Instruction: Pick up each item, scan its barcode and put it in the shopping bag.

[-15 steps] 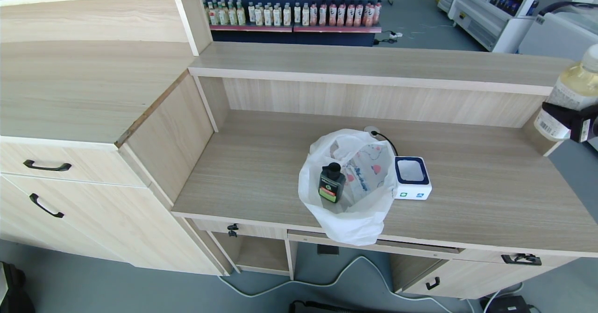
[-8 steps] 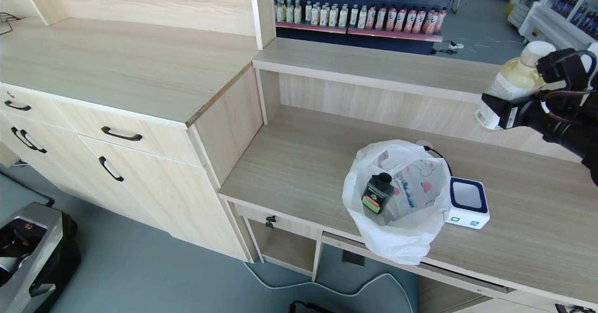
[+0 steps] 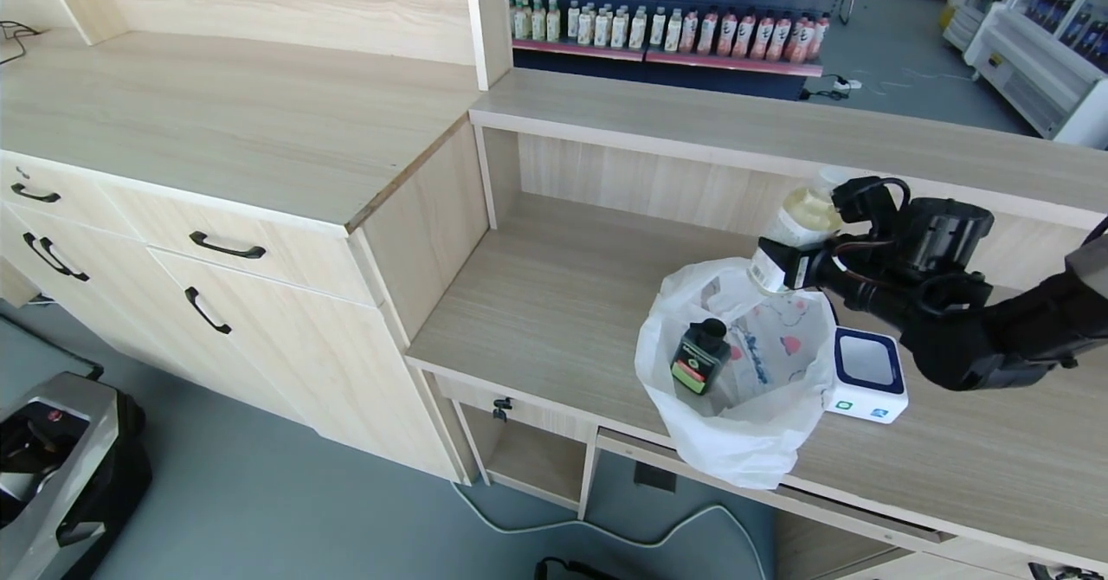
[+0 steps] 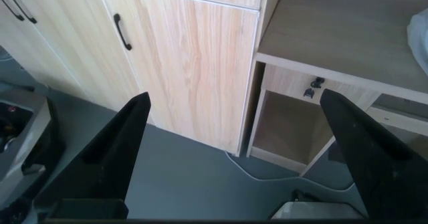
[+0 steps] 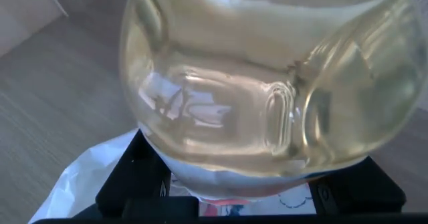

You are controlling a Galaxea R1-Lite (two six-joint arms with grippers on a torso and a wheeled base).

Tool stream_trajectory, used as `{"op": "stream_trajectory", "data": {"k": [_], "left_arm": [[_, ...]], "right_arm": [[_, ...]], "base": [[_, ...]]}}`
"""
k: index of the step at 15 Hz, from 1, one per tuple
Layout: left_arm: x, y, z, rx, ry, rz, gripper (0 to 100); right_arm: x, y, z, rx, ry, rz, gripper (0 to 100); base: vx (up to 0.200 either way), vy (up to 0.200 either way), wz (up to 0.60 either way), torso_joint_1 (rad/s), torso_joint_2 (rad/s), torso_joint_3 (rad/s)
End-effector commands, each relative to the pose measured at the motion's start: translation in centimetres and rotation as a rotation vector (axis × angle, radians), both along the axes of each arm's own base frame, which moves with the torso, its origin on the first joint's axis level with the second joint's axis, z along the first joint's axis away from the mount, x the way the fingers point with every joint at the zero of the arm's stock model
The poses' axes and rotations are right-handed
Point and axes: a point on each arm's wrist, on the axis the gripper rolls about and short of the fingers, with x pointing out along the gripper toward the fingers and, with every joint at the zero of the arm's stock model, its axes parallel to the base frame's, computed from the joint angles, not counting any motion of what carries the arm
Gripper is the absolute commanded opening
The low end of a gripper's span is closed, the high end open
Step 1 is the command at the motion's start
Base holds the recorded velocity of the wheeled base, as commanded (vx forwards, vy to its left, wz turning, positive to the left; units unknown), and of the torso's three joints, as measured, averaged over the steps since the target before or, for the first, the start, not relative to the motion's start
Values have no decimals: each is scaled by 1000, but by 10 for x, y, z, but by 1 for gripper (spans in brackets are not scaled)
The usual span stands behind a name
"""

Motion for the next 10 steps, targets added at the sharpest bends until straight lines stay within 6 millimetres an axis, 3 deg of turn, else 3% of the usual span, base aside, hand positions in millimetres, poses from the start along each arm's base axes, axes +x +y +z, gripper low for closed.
{"op": "stream_trajectory", "data": {"k": [1,4,10], "left_arm": [[0,0,0,0,-1,0,100],[0,0,0,0,-1,2,100],[0,0,0,0,-1,0,100]], "right_arm": [[10,5,-32,-31,61,13,0],[10,6,-55,-45,72,15,0],[14,2,-75,-49,96,8,0]], "base": [[0,0,0,0,0,0],[0,0,0,0,0,0],[0,0,0,0,0,0]]}}
